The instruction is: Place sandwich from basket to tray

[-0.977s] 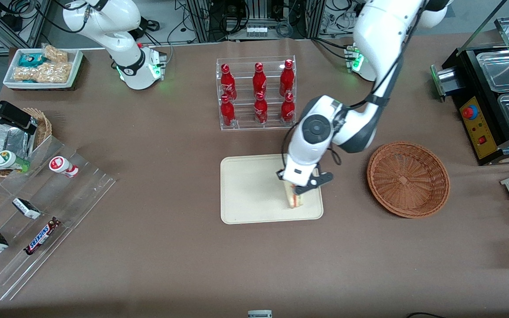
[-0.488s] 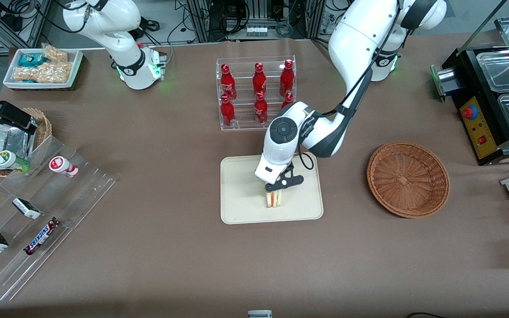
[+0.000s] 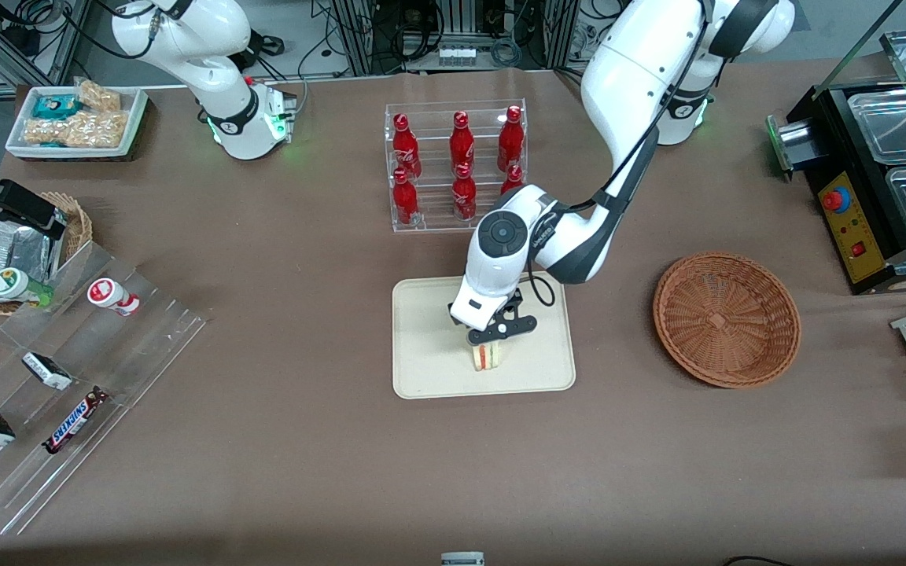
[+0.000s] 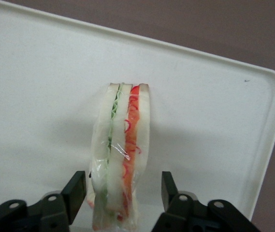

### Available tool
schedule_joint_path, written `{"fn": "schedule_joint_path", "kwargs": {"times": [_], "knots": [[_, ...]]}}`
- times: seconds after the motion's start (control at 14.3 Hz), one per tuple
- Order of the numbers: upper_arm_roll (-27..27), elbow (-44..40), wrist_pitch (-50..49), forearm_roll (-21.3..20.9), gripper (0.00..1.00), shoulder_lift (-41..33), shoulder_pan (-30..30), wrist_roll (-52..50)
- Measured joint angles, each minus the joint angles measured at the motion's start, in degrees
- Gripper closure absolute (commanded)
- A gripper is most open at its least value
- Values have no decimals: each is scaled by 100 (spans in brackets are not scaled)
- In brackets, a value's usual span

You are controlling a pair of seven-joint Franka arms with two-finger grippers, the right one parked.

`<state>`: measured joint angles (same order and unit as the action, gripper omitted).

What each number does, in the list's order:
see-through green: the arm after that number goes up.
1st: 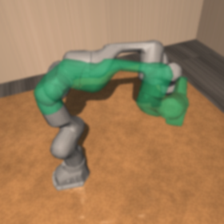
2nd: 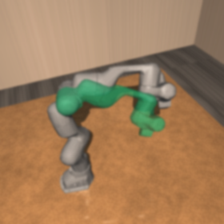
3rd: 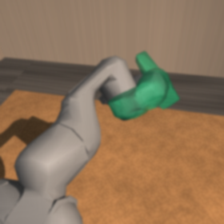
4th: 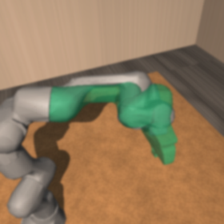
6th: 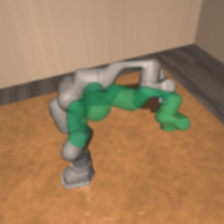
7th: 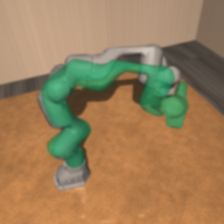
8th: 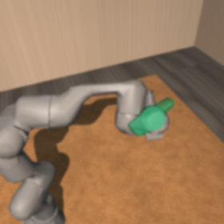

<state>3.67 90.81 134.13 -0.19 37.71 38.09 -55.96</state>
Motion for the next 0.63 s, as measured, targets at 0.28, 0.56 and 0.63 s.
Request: {"fn": "schedule_joint_path", "kwargs": {"times": [0.28,0.56,0.63], "knots": [[-32,-306,-926,-3,0,-522,-1,6],[-122,-363,-1811,-4,0,-1159,-236,257],[-128,-358,-1966,-4,0,-1252,-356,371]]}}
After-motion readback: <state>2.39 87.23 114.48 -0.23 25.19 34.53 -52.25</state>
